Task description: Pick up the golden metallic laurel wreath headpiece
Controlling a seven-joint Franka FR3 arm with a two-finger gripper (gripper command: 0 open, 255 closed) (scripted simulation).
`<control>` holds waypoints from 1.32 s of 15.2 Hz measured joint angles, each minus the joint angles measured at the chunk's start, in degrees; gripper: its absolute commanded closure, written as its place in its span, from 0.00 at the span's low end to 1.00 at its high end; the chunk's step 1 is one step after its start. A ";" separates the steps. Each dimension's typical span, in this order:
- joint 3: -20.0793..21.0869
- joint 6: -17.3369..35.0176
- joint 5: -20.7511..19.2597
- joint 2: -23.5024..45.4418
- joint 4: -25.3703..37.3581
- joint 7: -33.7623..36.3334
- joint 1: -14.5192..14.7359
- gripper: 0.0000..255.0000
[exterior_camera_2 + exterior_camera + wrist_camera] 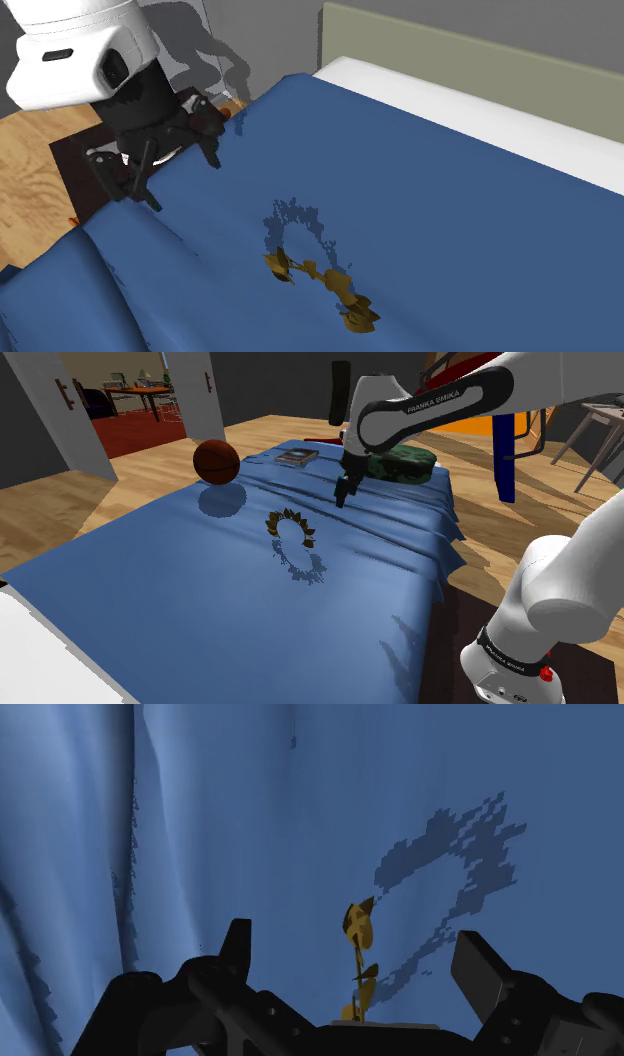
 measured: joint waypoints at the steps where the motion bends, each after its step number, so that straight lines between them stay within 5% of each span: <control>1: -0.18 1.11 0.62 2.03 1.22 -1.24 0.39 0.00; 13: 1.06 9.19 9.26 26.00 20.27 -16.09 2.63 0.00; 20: 1.70 13.50 10.70 30.06 20.23 -18.03 2.46 0.00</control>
